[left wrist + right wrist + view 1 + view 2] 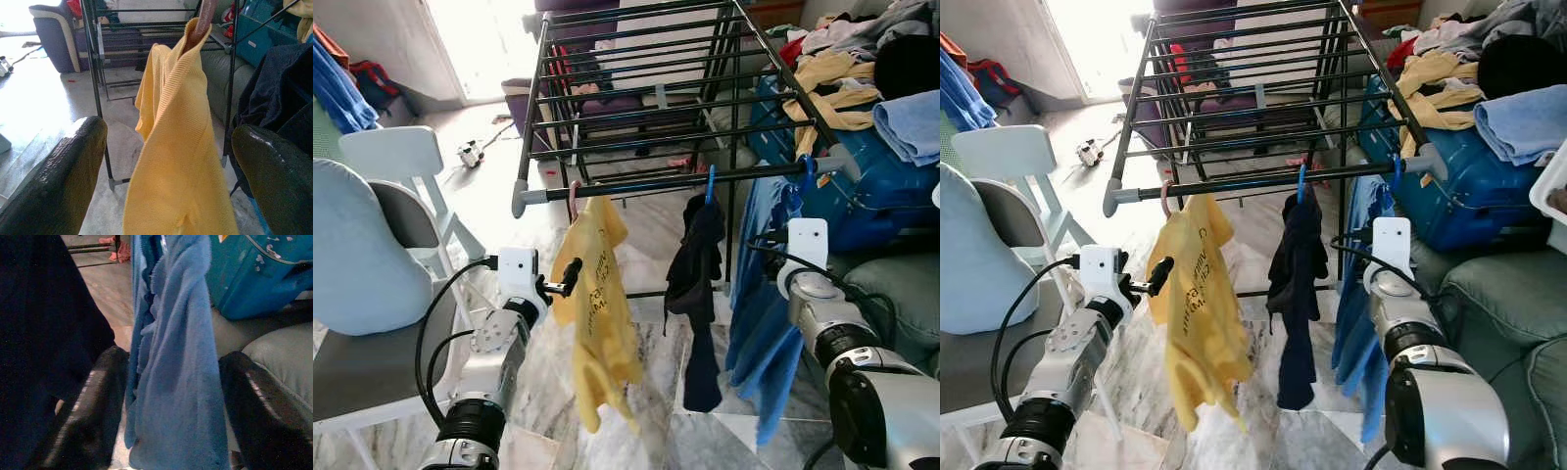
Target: Hang hanger
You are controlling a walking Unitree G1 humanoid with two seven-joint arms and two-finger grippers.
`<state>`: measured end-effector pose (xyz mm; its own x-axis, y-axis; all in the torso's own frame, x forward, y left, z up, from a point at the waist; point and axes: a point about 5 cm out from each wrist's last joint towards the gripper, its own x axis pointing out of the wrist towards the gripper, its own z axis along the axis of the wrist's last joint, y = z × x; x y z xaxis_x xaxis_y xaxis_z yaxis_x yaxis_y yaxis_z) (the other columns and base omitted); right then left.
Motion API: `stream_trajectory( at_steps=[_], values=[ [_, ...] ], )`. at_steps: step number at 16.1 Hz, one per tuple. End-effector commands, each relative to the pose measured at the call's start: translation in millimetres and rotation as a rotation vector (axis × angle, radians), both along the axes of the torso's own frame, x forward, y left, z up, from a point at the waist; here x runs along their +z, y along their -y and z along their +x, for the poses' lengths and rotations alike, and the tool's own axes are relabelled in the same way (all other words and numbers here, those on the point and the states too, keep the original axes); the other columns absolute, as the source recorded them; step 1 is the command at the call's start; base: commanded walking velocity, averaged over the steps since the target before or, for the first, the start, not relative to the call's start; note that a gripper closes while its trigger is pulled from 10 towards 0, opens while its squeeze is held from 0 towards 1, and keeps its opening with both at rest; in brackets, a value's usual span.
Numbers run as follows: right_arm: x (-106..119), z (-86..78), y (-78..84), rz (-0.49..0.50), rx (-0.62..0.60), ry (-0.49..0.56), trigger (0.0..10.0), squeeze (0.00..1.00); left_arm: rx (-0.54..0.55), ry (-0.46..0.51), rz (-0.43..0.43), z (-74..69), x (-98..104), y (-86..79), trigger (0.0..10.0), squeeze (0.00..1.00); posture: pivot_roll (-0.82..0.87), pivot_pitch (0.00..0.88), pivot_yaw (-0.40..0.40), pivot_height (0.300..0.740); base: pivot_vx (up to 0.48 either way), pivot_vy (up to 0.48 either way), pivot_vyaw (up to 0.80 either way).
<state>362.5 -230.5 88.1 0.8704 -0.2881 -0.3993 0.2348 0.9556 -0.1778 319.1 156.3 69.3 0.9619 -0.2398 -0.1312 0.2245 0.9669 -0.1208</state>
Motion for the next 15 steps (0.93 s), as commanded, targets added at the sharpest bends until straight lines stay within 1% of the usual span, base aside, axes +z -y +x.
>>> stream_trajectory(
  at_steps=[1,6,12,15],
  values=[
    [3.2,2.7,-2.2,0.016,-0.004,0.001,0.0,0.0,-0.001,-0.003,0.006,0.7,1.3,-3.1,10.0,0.0,-0.14,0.0,0.086,0.74,0.0,0.0,0.0],
    [0.2,1.3,-3.4,0.043,-0.01,0.001,0.0,0.0,-0.004,-0.014,0.011,0.8,0.2,-2.4,10.0,0.0,-0.14,0.0,0.084,0.74,0.0,0.0,0.0],
    [1.7,2.2,-3.9,0.054,-0.013,0.013,0.0,0.0,-0.01,-0.017,0.012,0.7,0.1,-2.6,10.0,0.0,-0.14,0.0,0.085,0.74,0.0,0.0,0.0],
    [6.9,4.7,-3.3,0.067,-0.02,0.051,0.0,0.0,-0.012,-0.018,0.012,0.3,-0.4,-2.2,10.0,0.0,-0.14,0.0,0.086,0.74,0.0,0.0,0.0]
  ],
)
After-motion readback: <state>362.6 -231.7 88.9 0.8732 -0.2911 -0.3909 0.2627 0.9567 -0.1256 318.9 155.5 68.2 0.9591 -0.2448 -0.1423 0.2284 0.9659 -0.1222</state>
